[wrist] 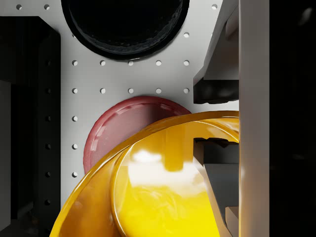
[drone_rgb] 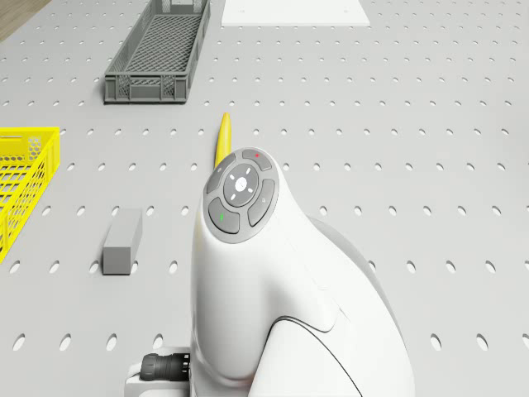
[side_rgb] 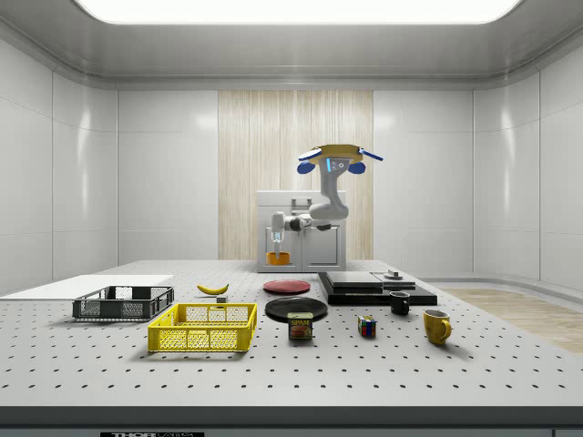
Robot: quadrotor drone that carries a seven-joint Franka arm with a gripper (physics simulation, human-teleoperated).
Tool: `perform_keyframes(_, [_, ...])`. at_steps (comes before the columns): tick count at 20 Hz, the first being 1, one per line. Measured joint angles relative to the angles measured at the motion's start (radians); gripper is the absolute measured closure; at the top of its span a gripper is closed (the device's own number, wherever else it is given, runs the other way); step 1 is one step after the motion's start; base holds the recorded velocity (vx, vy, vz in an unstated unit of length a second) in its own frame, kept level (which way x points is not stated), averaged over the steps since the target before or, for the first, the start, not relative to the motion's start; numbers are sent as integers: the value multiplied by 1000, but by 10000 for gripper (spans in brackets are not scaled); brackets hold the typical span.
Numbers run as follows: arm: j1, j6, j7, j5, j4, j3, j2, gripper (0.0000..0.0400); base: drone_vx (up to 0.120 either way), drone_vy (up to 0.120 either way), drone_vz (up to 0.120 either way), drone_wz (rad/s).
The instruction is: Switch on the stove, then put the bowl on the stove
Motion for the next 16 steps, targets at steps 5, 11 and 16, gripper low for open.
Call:
perform_keyframes(5, [-1,2,0,1,0,0,-2,300,-120,0,0,0])
perform_keyframes(11, [-1,4,1,2,0,0,-4,300,-120,0,0,0])
perform_keyframes(16, [-2,5,1,2,0,0,-5,300,-120,0,0,0])
